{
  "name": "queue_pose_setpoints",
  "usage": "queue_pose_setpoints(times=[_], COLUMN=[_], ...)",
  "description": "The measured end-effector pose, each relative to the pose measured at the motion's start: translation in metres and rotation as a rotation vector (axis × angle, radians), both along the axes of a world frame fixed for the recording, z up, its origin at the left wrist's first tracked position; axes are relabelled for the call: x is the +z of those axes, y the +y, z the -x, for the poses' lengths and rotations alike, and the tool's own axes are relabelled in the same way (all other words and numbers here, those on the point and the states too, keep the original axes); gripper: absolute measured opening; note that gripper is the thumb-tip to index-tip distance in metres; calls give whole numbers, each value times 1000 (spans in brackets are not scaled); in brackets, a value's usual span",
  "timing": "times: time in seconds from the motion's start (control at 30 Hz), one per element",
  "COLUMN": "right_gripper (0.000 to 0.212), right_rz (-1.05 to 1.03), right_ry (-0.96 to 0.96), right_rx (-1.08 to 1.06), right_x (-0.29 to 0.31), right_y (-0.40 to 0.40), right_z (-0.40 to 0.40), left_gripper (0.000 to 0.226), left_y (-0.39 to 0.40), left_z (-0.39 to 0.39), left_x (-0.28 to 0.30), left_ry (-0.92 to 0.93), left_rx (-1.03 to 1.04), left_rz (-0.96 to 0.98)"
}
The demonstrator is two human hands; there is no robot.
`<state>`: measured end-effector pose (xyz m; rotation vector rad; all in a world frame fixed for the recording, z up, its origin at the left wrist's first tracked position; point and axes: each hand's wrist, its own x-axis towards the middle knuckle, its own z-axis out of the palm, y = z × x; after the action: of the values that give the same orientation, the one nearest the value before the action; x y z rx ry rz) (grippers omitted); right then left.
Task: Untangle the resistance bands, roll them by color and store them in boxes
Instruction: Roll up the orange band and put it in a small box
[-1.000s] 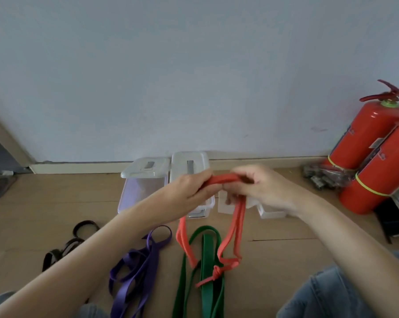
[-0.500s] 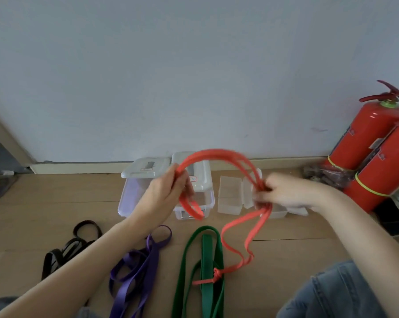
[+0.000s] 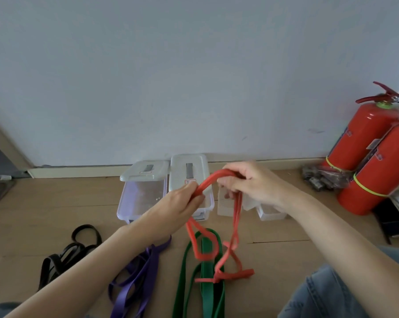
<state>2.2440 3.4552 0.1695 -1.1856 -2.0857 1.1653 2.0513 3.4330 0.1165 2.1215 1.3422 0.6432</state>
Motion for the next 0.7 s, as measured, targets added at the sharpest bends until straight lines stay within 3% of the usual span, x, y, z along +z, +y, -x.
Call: queue_pose_setpoints(times=[0.1, 0.33, 0.37, 0.43, 0.5, 0.53, 0.6, 0.63, 0.7], right_gripper=[10, 19, 21, 21, 17, 29, 69, 76, 64], right_rz=[6, -5, -12, -16, 24, 55, 97, 127, 149], right_ry=[176, 255, 192, -121, -482, -562, -420, -252, 42], right_rx=[-91, -333, -343, -255, -71, 1, 72, 90, 112], right_x=[2, -11, -14, -19, -23, -24, -28, -28, -27], right_y=[6, 19, 21, 23, 19, 17, 11, 7, 2], right_z=[-13, -23, -22, -22, -19, -16, -6, 1, 13], left_gripper=[20, 22, 22, 23, 24, 21, 21, 25, 31], left_y=[-1, 9, 9, 9, 9, 8, 7, 7, 8], left_z=[4, 16, 18, 21, 24, 24, 19, 15, 7], left_x=[-9, 7, 12, 22, 29, 30, 28, 24, 17], left_ry=[-73, -93, -84, -61, 83, 178, 334, 385, 437], left_rx=[-13, 37, 32, 63, 78, 66, 26, 2, -43], left_rz=[110, 73, 56, -23, -134, -174, -230, -255, -264])
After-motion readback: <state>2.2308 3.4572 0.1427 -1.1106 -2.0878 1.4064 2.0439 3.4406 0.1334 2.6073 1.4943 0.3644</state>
